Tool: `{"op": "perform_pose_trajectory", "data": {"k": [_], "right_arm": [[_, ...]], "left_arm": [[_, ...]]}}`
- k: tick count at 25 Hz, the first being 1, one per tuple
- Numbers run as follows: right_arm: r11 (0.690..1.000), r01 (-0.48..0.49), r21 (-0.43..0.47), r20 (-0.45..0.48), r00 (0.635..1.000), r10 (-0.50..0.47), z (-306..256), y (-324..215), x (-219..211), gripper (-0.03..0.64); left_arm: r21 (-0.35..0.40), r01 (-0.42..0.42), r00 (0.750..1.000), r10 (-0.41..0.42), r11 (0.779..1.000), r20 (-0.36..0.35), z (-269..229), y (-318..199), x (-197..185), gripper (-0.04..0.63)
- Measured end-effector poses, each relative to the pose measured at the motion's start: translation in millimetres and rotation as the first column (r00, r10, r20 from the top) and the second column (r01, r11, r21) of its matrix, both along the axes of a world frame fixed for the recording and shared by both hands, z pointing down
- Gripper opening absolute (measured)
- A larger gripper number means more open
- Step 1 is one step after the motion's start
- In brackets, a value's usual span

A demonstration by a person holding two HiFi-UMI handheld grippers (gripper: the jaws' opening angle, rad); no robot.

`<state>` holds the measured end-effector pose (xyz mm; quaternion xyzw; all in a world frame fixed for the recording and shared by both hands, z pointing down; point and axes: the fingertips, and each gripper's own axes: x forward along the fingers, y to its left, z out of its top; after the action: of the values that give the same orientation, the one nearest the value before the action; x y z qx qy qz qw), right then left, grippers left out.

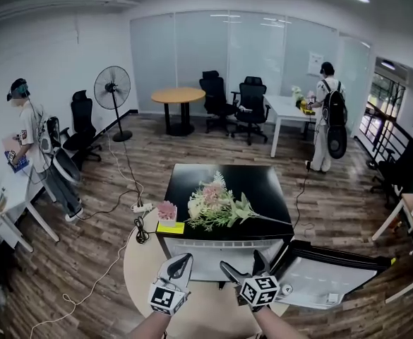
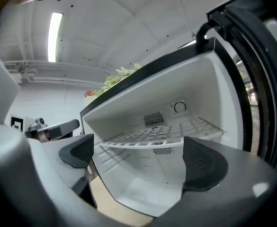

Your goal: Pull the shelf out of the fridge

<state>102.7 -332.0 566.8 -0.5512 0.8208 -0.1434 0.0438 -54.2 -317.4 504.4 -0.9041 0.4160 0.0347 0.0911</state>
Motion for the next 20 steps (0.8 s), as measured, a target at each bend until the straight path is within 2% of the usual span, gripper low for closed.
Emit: {"op": "perform_pose_trajectory", "data": {"k": [4, 7, 10, 14, 17, 20], "right_arm": [[0.997, 0.01, -0.077, 0.191, 0.981, 0.005, 9.6, -16.3, 1.8, 0.595], [0.99, 0.039, -0.138, 0.356, 0.934, 0.013, 18.3, -26.3, 3.3, 0.592], [0.982, 0.07, -0.175, 0.459, 0.888, 0.019, 24.8, -35.9, 3.3, 0.591], [0.974, 0.115, -0.195, 0.584, 0.812, 0.021, 24.2, -46.9, 1.4, 0.552], [0.967, 0.144, -0.209, 0.654, 0.756, 0.029, 25.4, -56.4, 0.7, 0.518], [0.956, 0.166, -0.24, 0.736, 0.673, 0.068, 31.0, -66.1, 3.1, 0.509]], "left_arm": [[-0.013, 0.009, 1.0, -0.009, 1.0, 0.018, 4.4, -0.8, -0.7, 0.0], [-0.014, 0.016, 0.999, -0.016, 1.0, 0.029, 6.0, -1.3, -1.8, 0.0], [-0.012, 0.028, 0.999, -0.028, 1.0, 0.036, 7.1, -3.7, -4.8, 0.0], [-0.014, 0.033, 0.998, -0.032, 0.999, 0.053, 9.0, -4.8, -6.8, 0.0], [-0.044, 0.047, 0.996, -0.044, 0.998, 0.076, 12.7, -5.3, -8.8, 0.0], [-0.066, 0.054, 0.994, -0.048, 0.996, 0.095, 13.5, -5.4, -8.4, 0.0]]}}
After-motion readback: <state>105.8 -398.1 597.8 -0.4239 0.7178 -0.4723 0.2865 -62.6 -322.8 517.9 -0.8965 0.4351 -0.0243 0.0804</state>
